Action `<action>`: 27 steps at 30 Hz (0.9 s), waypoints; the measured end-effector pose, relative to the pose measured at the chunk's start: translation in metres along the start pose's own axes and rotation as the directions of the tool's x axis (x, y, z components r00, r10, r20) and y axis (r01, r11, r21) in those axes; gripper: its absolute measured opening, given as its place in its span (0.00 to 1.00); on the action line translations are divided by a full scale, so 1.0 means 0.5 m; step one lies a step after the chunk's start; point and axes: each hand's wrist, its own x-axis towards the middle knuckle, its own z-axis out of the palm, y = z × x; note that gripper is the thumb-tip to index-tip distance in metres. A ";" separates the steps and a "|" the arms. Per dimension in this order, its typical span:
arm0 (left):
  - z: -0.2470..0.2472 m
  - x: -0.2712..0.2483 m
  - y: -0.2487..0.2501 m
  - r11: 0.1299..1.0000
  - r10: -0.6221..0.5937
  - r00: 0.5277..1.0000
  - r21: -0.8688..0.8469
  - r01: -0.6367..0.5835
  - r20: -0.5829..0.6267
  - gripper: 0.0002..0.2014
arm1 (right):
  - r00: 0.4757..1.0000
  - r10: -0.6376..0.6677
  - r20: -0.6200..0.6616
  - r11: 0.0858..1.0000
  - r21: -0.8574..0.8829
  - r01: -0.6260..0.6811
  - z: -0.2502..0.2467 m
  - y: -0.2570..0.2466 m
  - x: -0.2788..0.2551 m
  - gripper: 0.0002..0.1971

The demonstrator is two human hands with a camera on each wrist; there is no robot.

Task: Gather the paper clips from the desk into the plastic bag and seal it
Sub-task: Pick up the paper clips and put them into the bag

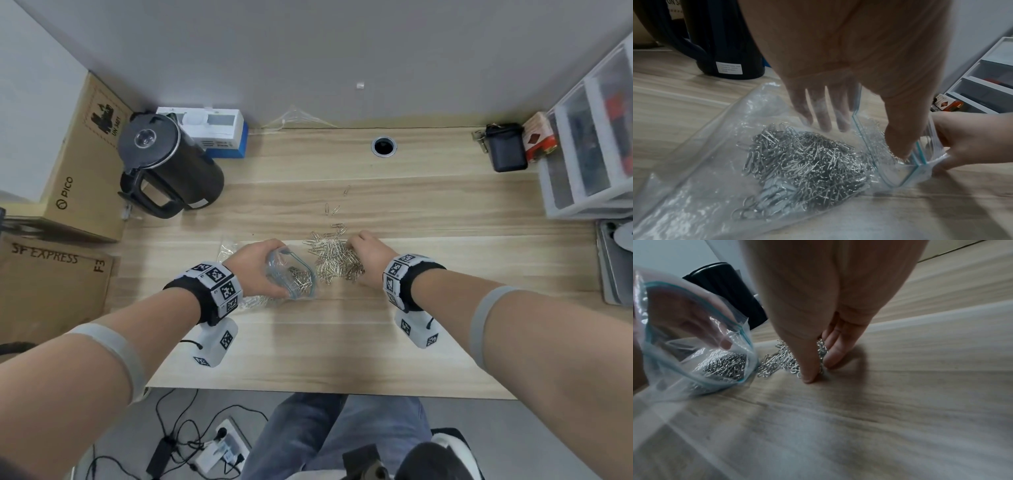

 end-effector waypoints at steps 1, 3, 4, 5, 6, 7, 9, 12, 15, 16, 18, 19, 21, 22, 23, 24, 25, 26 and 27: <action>0.001 0.000 0.000 1.000 0.003 1.000 -0.004 -0.003 -0.001 0.41 | 1.000 -0.003 -0.008 1.000 0.030 0.004 -0.001 -0.001 0.004 0.40; 0.002 -0.002 0.001 1.000 0.012 1.000 -0.010 -0.012 -0.003 0.41 | 1.000 0.003 -0.022 0.997 0.082 -0.001 -0.001 -0.004 0.013 0.38; 0.002 -0.002 0.001 1.000 0.014 1.000 -0.013 -0.015 -0.005 0.41 | 0.999 0.011 -0.035 0.995 0.103 -0.007 -0.001 -0.007 0.017 0.38; 0.002 -0.002 0.002 1.000 0.017 1.000 -0.018 -0.018 -0.010 0.40 | 0.999 0.017 -0.049 0.993 0.115 -0.011 0.000 -0.010 0.021 0.38; 0.002 -0.002 0.002 1.000 0.019 1.000 -0.023 -0.019 -0.017 0.40 | 0.997 0.017 -0.069 0.993 0.117 -0.009 0.000 -0.013 0.023 0.38; 0.002 -0.003 0.002 0.999 0.022 0.999 -0.029 -0.023 -0.027 0.39 | 0.996 0.012 -0.090 0.994 0.105 -0.003 0.000 -0.016 0.026 0.40; 0.002 -0.005 0.003 0.999 0.025 0.999 -0.034 -0.027 -0.039 0.39 | 0.992 -0.011 -0.122 0.999 0.044 0.016 -0.003 -0.018 0.028 0.45; 0.001 -0.006 0.003 0.999 0.018 0.999 -0.041 -0.019 -0.035 0.39 | 0.995 -0.056 -0.082 0.997 -0.050 0.052 -0.011 -0.019 0.029 0.53; 0.003 -0.008 0.004 0.998 0.010 1.000 -0.054 -0.011 -0.025 0.42 | 0.997 -0.070 -0.025 0.992 -0.108 0.067 -0.012 -0.024 0.037 0.56; 0.003 -0.008 0.005 0.998 0.010 1.000 -0.059 -0.011 -0.023 0.43 | 0.998 -0.070 -0.010 0.991 -0.111 0.068 -0.012 -0.028 0.040 0.55; 0.005 -0.009 0.005 0.998 0.008 1.000 -0.069 -0.010 -0.024 0.43 | 0.997 -0.075 0.010 0.991 -0.106 0.076 -0.010 -0.038 0.044 0.50; 0.005 -0.009 0.005 0.997 0.011 1.000 -0.071 -0.013 -0.026 0.43 | 0.996 -0.084 0.011 0.991 -0.101 0.084 -0.009 -0.041 0.046 0.47; 0.006 -0.008 0.005 0.997 0.015 0.999 -0.073 -0.017 -0.030 0.42 | 0.994 -0.104 0.016 0.990 -0.092 0.105 -0.007 -0.047 0.050 0.44; 0.006 -0.009 0.005 0.997 0.015 0.999 -0.076 -0.017 -0.031 0.42 | 0.994 -0.110 0.022 0.990 -0.091 0.112 -0.005 -0.049 0.052 0.44; 0.006 -0.009 0.005 0.997 0.017 0.999 -0.080 -0.020 -0.034 0.41 | 0.993 -0.113 0.027 0.989 -0.089 0.115 -0.003 -0.049 0.055 0.44; 0.007 -0.009 0.005 0.997 0.015 0.999 -0.080 -0.018 -0.035 0.41 | 0.993 -0.115 0.031 0.989 -0.087 0.118 -0.002 -0.049 0.056 0.44; 0.007 -0.008 0.005 0.997 0.015 0.999 -0.079 -0.017 -0.037 0.40 | 0.992 -0.123 0.032 0.988 -0.086 0.125 -0.001 -0.049 0.058 0.44; 0.007 -0.009 0.006 0.997 0.013 0.999 -0.077 -0.016 -0.037 0.40 | 0.991 -0.132 0.035 0.987 -0.089 0.134 -0.002 -0.051 0.058 0.45; 0.007 -0.009 0.006 0.997 0.015 0.999 -0.077 -0.018 -0.038 0.40 | 0.989 -0.143 0.041 0.985 -0.095 0.146 -0.003 -0.053 0.059 0.45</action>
